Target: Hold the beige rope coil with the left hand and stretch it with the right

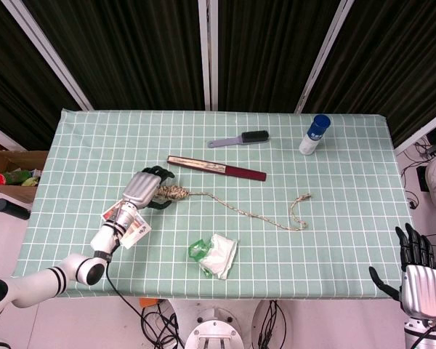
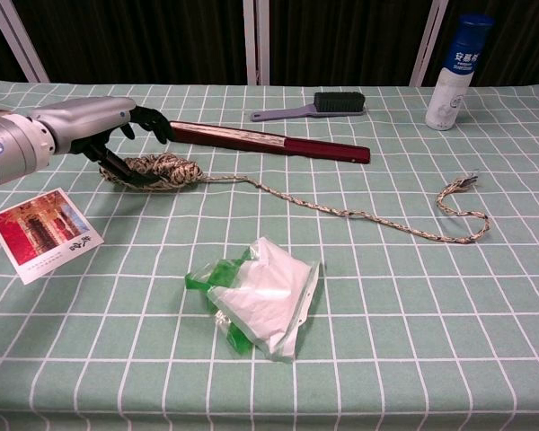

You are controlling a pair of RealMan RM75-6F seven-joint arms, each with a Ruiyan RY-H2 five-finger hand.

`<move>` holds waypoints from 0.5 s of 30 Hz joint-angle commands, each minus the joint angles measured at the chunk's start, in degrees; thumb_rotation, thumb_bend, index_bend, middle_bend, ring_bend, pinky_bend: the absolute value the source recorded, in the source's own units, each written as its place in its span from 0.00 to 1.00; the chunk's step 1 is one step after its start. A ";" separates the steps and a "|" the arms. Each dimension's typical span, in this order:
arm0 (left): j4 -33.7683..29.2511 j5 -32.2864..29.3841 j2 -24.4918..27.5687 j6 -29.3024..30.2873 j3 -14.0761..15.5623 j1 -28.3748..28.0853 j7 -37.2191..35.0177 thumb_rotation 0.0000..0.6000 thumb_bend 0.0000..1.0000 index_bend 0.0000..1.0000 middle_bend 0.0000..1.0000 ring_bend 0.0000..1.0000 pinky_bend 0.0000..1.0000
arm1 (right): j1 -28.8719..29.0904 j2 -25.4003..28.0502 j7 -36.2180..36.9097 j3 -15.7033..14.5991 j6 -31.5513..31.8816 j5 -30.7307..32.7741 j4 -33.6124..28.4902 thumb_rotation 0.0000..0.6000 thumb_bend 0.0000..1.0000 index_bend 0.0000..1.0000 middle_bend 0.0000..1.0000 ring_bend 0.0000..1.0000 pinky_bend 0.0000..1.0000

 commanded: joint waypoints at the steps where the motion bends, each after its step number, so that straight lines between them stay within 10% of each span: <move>1: 0.03 -0.29 0.00 -0.02 0.19 -0.09 0.09 0.80 0.25 0.27 0.26 0.18 0.24 | 0.08 -0.11 0.15 0.07 0.01 0.02 0.16 1.00 0.18 0.00 0.00 0.00 0.00; 15: 1.76 -2.67 -0.63 -0.62 1.17 -0.83 1.76 0.80 0.27 0.33 0.32 0.23 0.30 | 0.12 -0.13 0.11 0.17 0.35 0.16 0.12 1.00 0.18 0.00 0.00 0.00 0.00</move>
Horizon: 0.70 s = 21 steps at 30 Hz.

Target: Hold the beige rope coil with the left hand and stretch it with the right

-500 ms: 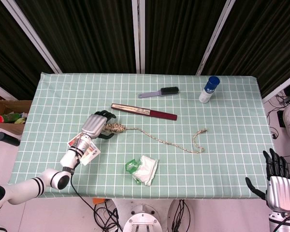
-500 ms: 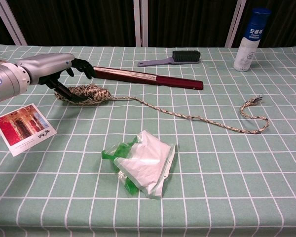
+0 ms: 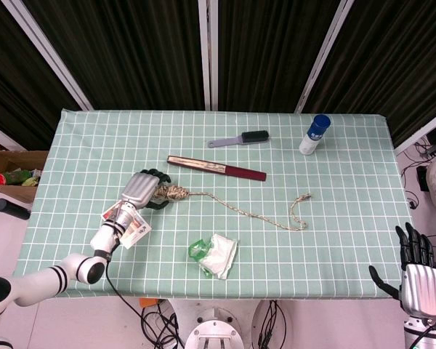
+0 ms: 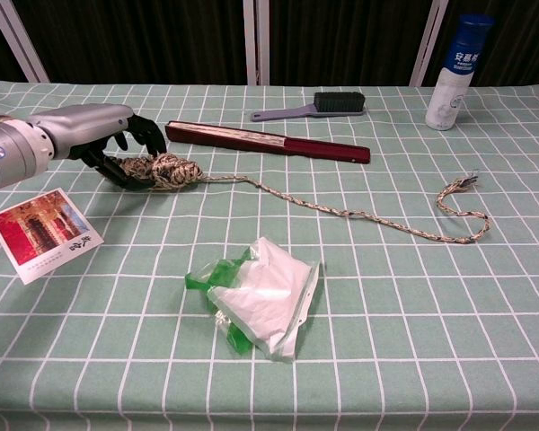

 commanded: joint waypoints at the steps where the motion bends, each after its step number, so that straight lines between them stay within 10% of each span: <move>1: 0.30 -0.34 -0.16 0.04 0.08 -0.08 0.16 0.81 0.27 0.34 0.33 0.24 0.31 | -0.06 0.08 0.05 0.02 0.16 -0.02 -0.10 1.00 0.18 0.00 0.00 0.00 0.00; 21: 2.24 1.99 -1.82 2.37 0.35 0.18 -6.22 1.00 0.40 0.52 0.53 0.41 0.46 | -0.31 -0.02 0.70 0.09 0.49 0.54 0.28 1.00 0.20 0.00 0.00 0.00 0.00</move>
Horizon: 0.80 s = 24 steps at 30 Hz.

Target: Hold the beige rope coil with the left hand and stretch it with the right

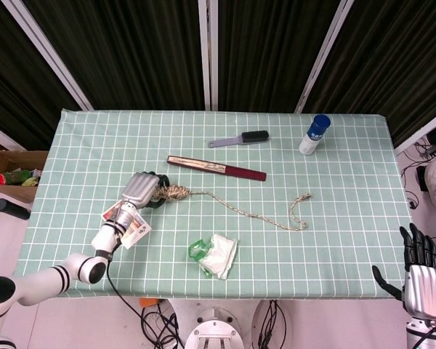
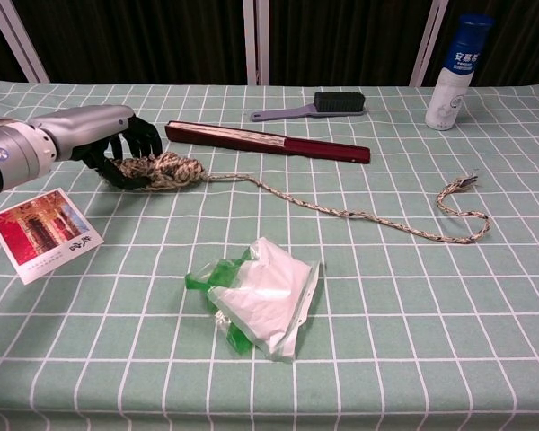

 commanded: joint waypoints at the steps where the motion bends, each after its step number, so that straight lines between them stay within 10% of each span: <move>1: 0.56 1.66 -0.70 1.44 -0.18 0.51 -3.74 1.00 0.41 0.54 0.55 0.43 0.48 | 0.01 -0.07 0.04 -0.04 -0.06 0.02 0.11 1.00 0.20 0.00 0.00 0.00 0.00; 12: 0.58 6.88 -0.27 5.24 -0.47 2.00 -17.83 1.00 0.47 0.71 0.70 0.55 0.61 | 1.76 0.07 -3.17 0.51 -1.82 -0.70 -0.18 1.00 0.20 0.00 0.00 0.00 0.00; 24: -5.91 11.72 2.93 11.45 0.94 3.31 -16.19 1.00 0.47 0.72 0.71 0.57 0.62 | 16.12 4.73 -16.68 10.58 -19.73 9.26 1.61 1.00 0.20 0.08 0.00 0.00 0.00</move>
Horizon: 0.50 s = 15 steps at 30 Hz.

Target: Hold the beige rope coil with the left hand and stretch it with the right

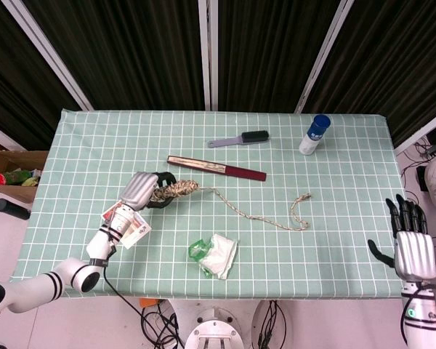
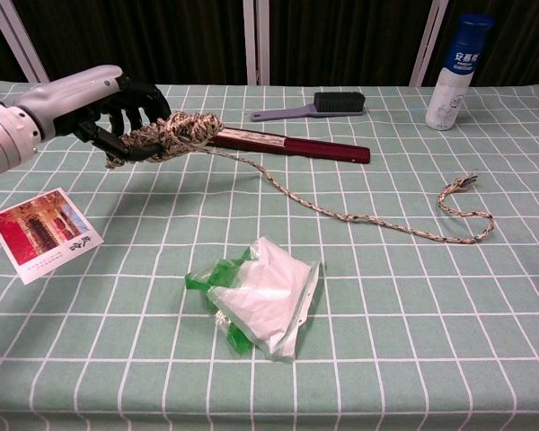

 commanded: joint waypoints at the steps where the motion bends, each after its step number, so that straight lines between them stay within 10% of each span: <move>1: -2.37 0.89 0.60 2.12 0.21 0.64 1.36 1.00 0.47 0.72 0.71 0.57 0.62 | 7.92 0.21 -9.61 3.77 -7.63 2.70 5.06 1.00 0.20 0.09 0.00 0.00 0.00; 15: -10.51 3.26 3.03 6.69 0.27 1.65 4.40 1.00 0.47 0.73 0.72 0.57 0.63 | 23.96 -9.44 -17.19 3.07 -25.88 5.46 12.36 1.00 0.24 0.19 0.00 0.00 0.00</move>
